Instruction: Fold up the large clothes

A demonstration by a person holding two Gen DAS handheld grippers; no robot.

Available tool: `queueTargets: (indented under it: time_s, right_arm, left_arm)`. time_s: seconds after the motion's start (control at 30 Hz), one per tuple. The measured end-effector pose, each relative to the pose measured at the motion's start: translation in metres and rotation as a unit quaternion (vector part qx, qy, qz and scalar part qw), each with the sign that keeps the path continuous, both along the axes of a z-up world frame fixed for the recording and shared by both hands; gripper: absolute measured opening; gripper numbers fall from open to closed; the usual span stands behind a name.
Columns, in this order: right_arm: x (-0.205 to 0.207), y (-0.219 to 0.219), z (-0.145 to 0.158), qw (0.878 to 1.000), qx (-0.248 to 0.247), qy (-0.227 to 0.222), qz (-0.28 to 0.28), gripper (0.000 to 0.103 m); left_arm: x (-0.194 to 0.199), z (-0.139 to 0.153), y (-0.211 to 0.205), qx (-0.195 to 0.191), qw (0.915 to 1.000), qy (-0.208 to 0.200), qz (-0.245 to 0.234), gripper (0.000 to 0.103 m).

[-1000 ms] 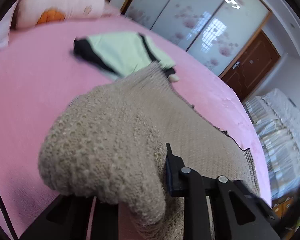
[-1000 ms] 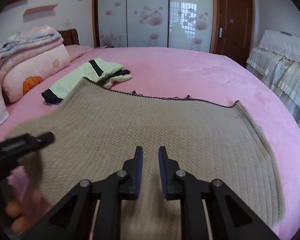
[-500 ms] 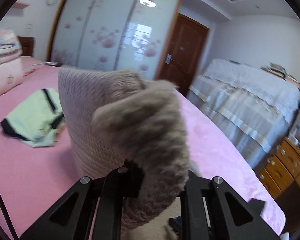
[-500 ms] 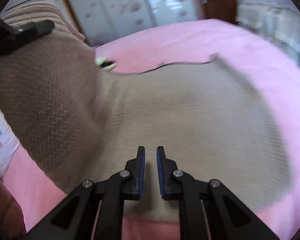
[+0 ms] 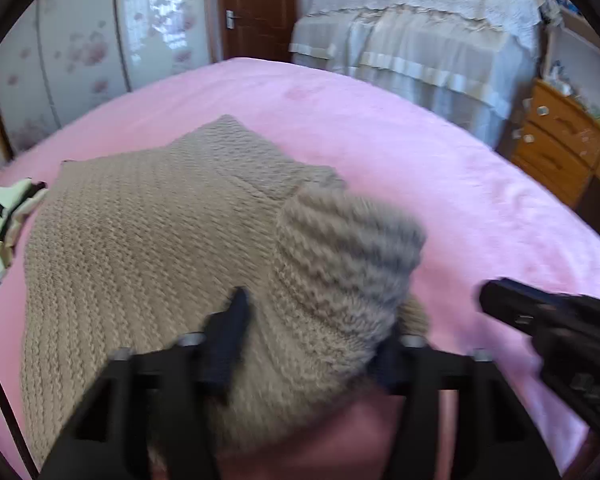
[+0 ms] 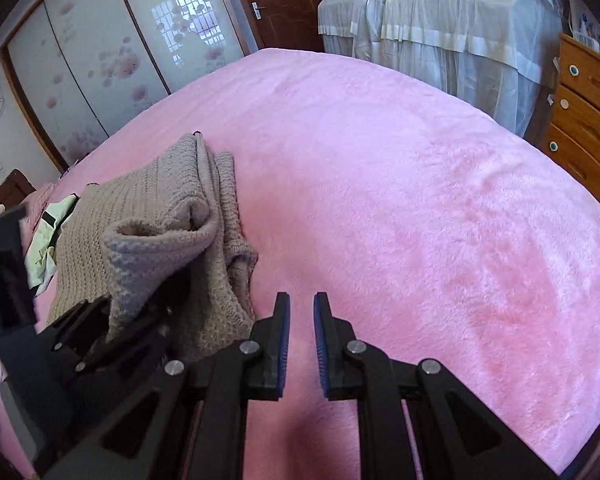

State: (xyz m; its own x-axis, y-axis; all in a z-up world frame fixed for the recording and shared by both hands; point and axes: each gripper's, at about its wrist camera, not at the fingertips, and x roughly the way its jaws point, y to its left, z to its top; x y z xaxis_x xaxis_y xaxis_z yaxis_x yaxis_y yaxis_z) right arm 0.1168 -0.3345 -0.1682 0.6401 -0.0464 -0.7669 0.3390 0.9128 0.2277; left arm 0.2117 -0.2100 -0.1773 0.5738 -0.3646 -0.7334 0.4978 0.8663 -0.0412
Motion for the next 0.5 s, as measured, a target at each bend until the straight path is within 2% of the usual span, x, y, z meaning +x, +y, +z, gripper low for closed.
queueTargets:
  time_s: [0.13, 0.23, 0.37, 0.5]
  right_arm:
    - [0.005, 0.005, 0.012, 1.000, 0.009, -0.011, 0.013, 0.012]
    - [0.012, 0.009, 0.023, 0.999, 0.020, -0.022, 0.030, 0.014]
    - [0.022, 0.022, 0.034, 0.997, 0.047, -0.032, 0.059, 0.036]
    - [0.031, 0.021, 0.036, 0.993, 0.090, -0.035, 0.072, 0.050]
  left_arm:
    - [-0.018, 0.025, 0.032, -0.024, 0.9997, 0.002, 0.007, 0.075]
    - [-0.027, 0.048, 0.066, -0.047, 0.9981, -0.001, 0.039, 0.079]
    - [-0.029, 0.074, 0.120, -0.085, 0.9903, -0.001, 0.110, 0.084]
    - [-0.010, 0.063, 0.180, -0.090, 0.9766, 0.017, 0.195, 0.086]
